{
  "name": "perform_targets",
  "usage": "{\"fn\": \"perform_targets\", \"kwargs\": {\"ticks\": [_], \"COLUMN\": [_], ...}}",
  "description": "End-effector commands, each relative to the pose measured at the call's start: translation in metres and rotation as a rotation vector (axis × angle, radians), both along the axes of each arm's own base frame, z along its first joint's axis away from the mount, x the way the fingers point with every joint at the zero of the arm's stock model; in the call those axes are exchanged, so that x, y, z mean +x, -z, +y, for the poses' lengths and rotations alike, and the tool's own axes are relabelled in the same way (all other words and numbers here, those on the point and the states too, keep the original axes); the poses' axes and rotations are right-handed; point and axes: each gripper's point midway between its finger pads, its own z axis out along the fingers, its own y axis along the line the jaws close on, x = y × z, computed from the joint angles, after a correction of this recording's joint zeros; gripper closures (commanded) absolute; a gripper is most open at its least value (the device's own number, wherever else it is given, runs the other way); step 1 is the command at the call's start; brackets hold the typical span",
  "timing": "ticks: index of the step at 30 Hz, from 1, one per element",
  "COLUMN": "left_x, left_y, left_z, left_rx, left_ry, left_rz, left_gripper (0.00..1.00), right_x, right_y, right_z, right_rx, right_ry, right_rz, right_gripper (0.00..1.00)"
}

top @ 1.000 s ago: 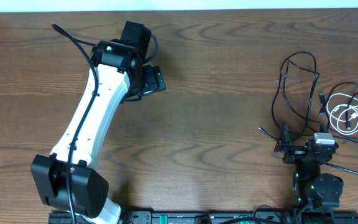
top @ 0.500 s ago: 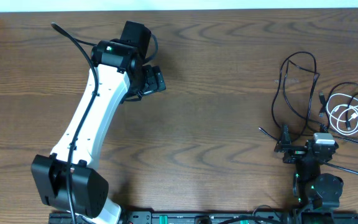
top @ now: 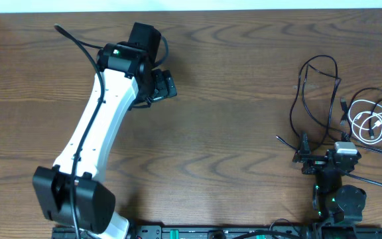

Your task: Untangle cables

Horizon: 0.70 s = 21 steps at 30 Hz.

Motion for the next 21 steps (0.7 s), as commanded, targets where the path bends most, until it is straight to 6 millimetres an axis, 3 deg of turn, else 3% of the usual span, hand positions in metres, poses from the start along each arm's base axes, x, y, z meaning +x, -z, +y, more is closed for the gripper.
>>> {"fn": "perform_targets", "kwargs": {"ticks": [1,6,7,13,17,21], "left_x": [-0.006,-0.031,-0.045,-0.104,-0.144,-0.183], "left_y": [-0.046,-0.108,-0.13,-0.18,-0.195,-0.188], "left_z": [0.02,0.028,0.031,0.056,0.076,0.09], "left_rx": [0.077,0.039,0.02,0.024,0.025,0.021], "left_ry": [0.045,0.033,0.029,0.005,-0.04,-0.082], "left_rz": [-0.149,-0.339,-0.414,-0.581,-0.683,-0.753], "left_gripper": [0.02,0.02,0.02,0.02,0.02,0.02], "right_x": [0.0,0.0,0.0,0.0,0.0,0.0], "right_y": [0.0,0.0,0.0,0.0,0.0,0.0], "right_z": [0.001,0.001,0.001,0.001,0.001,0.001], "right_rx": [-0.012,-0.012,-0.012,-0.012,-0.012,-0.012], "right_ry": [-0.002,-0.002,-0.002,-0.002,-0.002,-0.002], "right_rz": [-0.001,-0.001,-0.001,-0.001,-0.001,-0.001], "right_gripper": [0.01,0.01,0.01,0.01,0.01,0.01]}}
